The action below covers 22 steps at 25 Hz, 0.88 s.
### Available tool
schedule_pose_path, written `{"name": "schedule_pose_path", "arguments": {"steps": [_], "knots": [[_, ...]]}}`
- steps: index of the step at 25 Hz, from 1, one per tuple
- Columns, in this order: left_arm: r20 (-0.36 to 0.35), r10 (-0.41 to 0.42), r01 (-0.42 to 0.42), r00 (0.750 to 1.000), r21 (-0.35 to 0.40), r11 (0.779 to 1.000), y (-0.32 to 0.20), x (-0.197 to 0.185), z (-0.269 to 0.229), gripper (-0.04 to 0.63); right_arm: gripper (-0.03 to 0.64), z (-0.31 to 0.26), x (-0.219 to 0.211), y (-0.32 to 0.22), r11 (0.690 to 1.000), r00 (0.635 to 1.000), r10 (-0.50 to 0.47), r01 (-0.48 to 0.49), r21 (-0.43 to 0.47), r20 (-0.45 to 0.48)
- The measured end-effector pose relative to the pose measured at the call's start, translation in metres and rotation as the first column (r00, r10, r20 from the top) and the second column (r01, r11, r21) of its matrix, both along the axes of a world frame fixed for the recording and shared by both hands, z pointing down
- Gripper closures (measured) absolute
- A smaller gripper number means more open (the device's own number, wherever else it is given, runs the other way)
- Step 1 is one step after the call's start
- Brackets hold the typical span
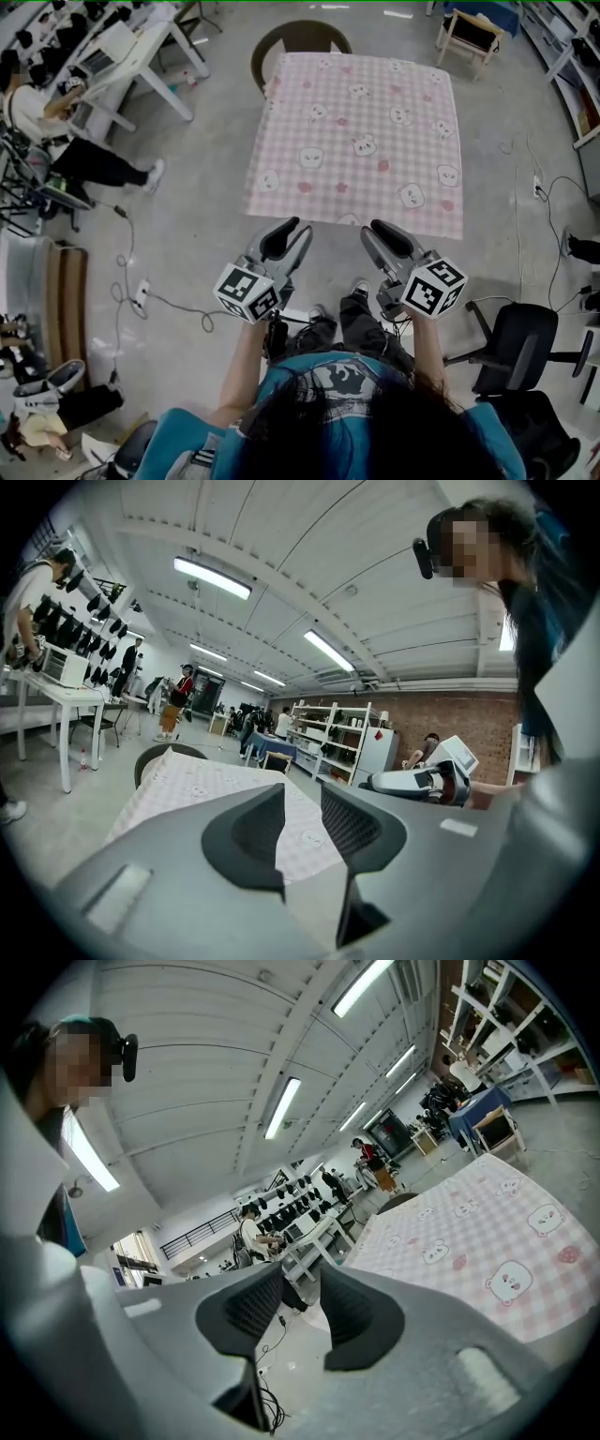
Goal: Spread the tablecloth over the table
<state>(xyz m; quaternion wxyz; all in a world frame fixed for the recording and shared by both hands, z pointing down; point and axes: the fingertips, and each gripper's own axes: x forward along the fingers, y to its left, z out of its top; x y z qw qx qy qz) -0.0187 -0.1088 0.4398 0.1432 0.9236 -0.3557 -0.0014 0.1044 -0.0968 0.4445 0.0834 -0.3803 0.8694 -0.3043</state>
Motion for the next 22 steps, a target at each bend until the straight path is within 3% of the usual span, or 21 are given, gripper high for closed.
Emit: {"name": "schedule_pose_path", "arguments": {"steps": [8, 22], "knots": [[-0.047, 0.038, -0.039, 0.998, -0.006, 0.999, 0.042, -0.023, -0.004, 0.511, 0.516, -0.009, -0.041, 0.044, 1.000, 1.000, -0.009, 0.009, 0.017, -0.008], [-0.026, 0.083, -0.083, 0.996, 0.018, 0.996, 0.095, -0.053, -0.008, 0.581, 0.603, -0.018, -0.080, 0.096, 0.996, 0.999, 0.006, -0.003, 0.085, -0.034]]}}
